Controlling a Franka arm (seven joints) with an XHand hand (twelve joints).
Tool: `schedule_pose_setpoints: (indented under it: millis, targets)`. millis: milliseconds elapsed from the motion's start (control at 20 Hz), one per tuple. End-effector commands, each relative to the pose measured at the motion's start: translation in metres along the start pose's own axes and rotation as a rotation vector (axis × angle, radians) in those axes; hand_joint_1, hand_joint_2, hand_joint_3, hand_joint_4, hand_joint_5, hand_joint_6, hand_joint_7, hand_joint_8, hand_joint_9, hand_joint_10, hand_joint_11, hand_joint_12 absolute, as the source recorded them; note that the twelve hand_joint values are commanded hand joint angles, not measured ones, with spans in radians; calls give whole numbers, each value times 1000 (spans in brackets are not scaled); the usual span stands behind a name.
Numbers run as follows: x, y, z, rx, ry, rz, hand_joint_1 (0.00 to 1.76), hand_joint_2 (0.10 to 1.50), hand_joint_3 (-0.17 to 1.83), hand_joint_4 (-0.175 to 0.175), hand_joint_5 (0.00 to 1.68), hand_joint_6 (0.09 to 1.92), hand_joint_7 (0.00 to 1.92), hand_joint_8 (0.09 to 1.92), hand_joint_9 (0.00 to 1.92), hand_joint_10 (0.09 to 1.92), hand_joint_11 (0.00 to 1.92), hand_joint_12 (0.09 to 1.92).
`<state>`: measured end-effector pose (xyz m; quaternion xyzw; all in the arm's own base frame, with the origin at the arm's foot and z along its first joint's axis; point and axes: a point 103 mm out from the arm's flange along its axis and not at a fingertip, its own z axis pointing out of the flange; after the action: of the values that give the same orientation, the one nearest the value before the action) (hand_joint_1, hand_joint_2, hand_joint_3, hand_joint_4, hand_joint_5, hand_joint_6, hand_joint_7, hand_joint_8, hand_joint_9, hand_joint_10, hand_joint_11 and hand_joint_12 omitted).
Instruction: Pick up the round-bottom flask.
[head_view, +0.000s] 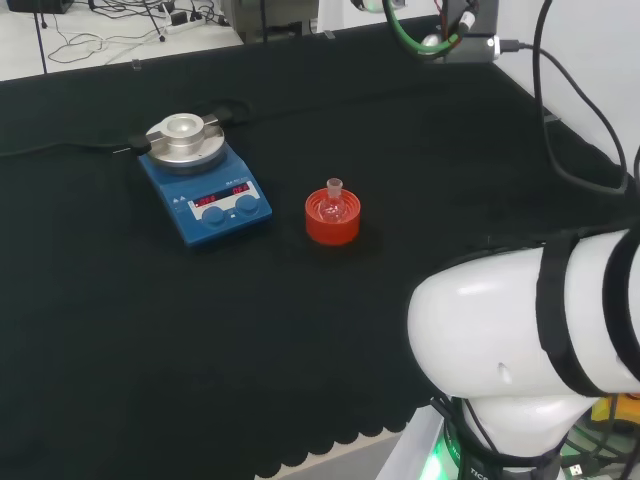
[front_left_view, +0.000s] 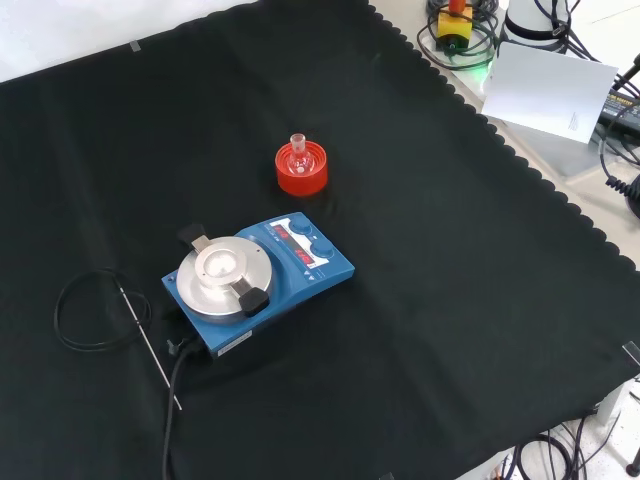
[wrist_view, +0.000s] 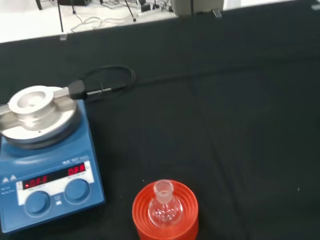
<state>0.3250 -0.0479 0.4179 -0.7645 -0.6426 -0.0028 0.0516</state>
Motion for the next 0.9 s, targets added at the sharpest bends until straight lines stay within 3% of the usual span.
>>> schedule_pose_setpoints:
  millis: [50,250,500,900]
  targets:
    - [-32,39,49,44,41,24,66,1279,264,1,246,119,0,436,131,637,0,1345]
    - [-40,56,73,69,48,32,75,1271,259,0,247,103,0,434,128,640,0,1341]
    - [-47,68,100,56,62,29,97,1256,253,-4,251,88,4,440,130,645,0,1340]
    - [-46,77,156,66,130,22,312,1066,182,-19,300,87,24,467,153,663,0,1341]
